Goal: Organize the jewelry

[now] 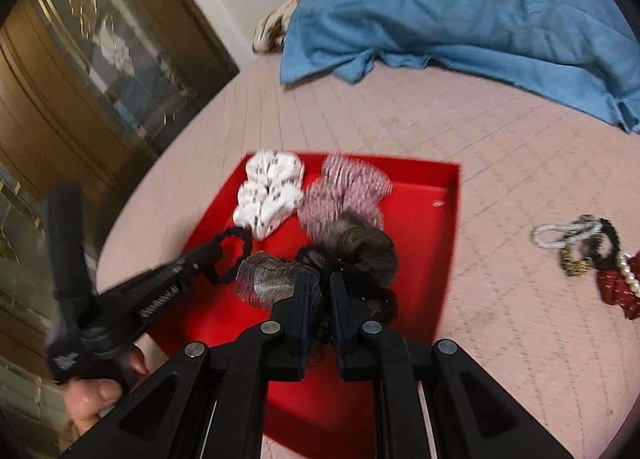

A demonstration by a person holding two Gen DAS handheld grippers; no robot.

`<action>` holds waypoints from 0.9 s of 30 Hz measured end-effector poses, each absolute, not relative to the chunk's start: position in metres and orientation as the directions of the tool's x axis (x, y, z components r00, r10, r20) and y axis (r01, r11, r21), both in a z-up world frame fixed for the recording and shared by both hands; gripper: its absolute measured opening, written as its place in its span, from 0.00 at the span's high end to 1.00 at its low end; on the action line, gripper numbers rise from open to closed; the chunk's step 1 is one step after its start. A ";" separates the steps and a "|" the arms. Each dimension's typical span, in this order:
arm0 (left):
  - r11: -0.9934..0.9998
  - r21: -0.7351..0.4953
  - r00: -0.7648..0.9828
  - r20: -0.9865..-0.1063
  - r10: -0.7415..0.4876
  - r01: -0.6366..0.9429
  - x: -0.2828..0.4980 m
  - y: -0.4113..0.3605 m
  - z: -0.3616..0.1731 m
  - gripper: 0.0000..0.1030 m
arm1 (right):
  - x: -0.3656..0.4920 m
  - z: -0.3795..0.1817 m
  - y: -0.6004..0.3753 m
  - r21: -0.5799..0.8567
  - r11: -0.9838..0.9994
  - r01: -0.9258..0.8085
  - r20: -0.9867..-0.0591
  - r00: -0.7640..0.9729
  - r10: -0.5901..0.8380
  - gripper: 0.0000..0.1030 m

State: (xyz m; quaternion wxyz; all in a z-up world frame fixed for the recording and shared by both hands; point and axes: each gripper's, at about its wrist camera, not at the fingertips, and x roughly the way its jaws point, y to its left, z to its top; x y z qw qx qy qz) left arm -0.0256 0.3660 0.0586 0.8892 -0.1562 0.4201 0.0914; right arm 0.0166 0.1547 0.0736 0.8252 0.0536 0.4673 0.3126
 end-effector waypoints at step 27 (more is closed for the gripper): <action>0.910 -0.293 0.751 -0.660 0.029 -0.293 -0.060 0.375 0.080 0.45 | -0.033 0.045 0.125 0.223 0.872 -0.435 -0.815 0.408 0.412 0.50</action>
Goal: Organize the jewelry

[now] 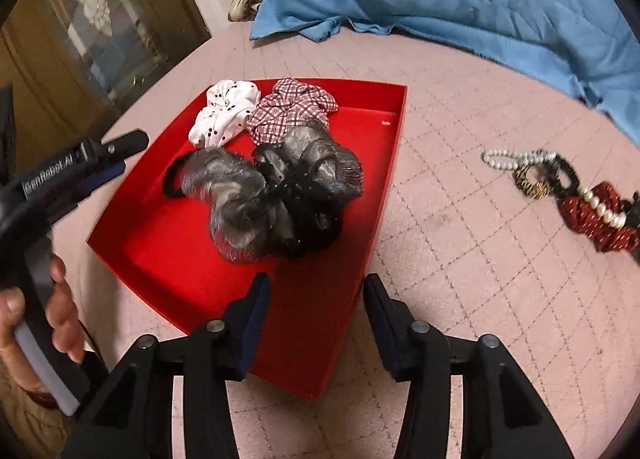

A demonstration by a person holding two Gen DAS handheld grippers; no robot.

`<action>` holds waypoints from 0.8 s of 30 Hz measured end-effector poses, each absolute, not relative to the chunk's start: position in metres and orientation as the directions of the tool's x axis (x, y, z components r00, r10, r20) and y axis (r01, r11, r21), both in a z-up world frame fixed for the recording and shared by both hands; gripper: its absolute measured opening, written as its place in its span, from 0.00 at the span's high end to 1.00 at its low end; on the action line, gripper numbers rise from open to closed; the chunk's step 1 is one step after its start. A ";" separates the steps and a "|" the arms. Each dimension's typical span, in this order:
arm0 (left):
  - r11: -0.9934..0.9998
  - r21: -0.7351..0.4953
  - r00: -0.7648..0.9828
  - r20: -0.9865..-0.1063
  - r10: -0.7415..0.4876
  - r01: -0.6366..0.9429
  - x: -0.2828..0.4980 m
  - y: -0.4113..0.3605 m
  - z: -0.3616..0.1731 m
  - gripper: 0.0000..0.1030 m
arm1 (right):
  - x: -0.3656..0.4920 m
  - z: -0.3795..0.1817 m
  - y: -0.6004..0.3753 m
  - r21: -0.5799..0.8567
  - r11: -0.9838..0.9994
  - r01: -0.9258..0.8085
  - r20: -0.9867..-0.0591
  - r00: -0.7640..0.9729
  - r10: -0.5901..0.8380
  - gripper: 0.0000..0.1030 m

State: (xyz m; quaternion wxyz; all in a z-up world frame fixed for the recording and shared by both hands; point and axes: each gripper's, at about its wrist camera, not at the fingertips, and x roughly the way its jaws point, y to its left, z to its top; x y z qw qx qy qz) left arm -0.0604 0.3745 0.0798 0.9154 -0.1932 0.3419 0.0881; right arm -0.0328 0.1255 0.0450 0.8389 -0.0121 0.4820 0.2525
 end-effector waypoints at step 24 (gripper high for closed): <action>0.969 -0.185 0.666 -0.745 -0.031 -0.162 -0.028 0.324 0.060 0.72 | -0.047 0.058 0.067 0.278 0.895 -0.348 -0.780 0.462 0.422 0.38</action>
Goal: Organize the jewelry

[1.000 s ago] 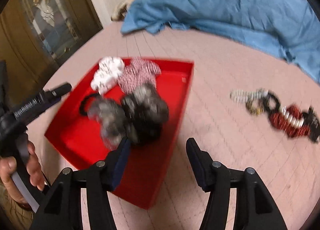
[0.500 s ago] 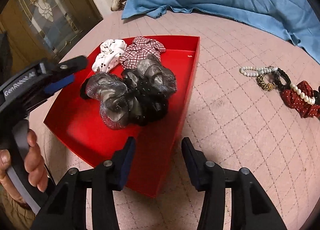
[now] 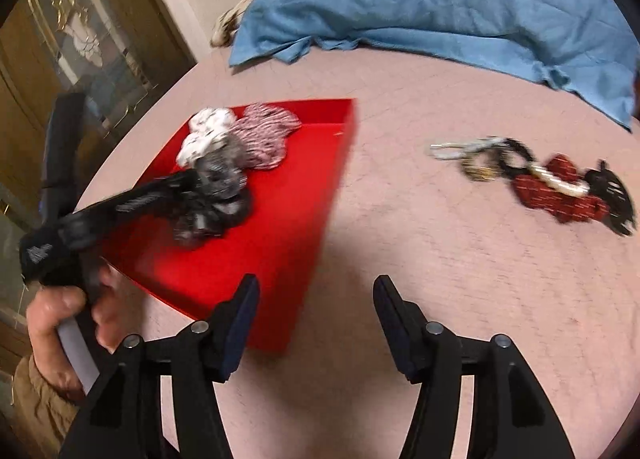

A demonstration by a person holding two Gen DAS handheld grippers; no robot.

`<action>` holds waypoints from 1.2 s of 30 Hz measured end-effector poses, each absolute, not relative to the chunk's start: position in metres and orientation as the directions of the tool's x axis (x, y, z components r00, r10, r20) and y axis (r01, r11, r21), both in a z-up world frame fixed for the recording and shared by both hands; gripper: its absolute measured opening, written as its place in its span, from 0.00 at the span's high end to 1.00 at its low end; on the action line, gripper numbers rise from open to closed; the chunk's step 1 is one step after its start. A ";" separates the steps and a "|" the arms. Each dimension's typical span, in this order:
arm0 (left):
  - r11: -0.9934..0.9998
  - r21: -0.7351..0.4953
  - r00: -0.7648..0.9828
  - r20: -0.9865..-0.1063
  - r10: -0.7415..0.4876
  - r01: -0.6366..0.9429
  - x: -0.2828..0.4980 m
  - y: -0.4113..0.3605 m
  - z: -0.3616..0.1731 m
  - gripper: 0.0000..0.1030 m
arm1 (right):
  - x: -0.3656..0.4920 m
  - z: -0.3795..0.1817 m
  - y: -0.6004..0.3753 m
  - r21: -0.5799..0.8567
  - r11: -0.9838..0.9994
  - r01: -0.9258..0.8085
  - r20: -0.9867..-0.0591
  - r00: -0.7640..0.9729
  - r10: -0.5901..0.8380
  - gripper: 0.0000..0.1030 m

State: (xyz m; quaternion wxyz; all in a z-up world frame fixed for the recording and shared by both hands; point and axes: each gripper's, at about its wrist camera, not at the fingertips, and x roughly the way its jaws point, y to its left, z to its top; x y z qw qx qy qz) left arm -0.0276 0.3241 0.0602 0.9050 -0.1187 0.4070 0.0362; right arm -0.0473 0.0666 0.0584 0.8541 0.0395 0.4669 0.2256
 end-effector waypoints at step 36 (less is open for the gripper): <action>0.974 -0.176 0.622 -0.750 -0.226 0.141 0.006 0.120 0.102 0.46 | -0.021 0.040 -0.233 0.407 0.913 0.024 -0.700 0.651 0.295 0.33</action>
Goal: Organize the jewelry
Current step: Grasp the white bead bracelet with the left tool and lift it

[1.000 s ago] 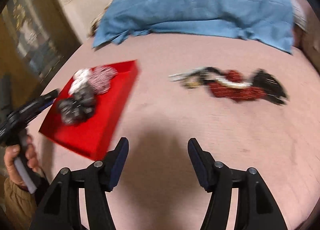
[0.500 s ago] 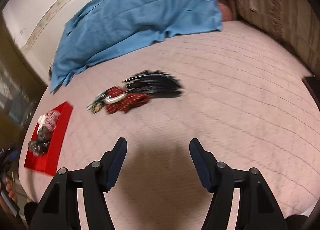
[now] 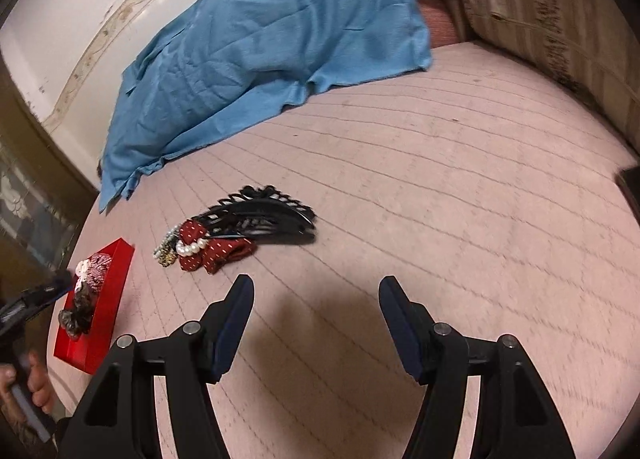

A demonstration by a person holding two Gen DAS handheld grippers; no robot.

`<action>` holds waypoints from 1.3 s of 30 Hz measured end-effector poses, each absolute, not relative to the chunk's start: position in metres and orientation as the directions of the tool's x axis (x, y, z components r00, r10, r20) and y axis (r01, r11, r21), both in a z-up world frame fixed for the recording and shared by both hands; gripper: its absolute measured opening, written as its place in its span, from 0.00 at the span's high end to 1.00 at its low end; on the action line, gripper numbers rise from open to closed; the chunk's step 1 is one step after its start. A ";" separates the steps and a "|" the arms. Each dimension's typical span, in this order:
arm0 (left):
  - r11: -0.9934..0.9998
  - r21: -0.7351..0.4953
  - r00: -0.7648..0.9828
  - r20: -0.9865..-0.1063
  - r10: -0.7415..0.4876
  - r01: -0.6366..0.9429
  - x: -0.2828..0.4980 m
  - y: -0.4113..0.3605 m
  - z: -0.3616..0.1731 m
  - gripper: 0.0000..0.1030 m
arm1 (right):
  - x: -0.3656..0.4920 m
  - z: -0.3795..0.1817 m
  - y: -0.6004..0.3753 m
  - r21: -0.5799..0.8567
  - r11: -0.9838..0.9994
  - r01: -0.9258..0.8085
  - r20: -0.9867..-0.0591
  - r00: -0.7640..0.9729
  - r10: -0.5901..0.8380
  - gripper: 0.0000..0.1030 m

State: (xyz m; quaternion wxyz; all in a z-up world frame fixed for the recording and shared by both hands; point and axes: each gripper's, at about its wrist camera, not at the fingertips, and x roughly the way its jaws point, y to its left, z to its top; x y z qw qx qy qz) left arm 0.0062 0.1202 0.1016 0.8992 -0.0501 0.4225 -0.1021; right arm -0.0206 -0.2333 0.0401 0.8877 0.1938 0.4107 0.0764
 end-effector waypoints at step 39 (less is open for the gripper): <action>0.876 -0.437 0.490 -0.728 -0.479 0.207 0.019 0.122 0.058 0.95 | 0.008 0.046 -0.186 0.427 0.872 -0.238 -0.634 0.609 0.477 0.33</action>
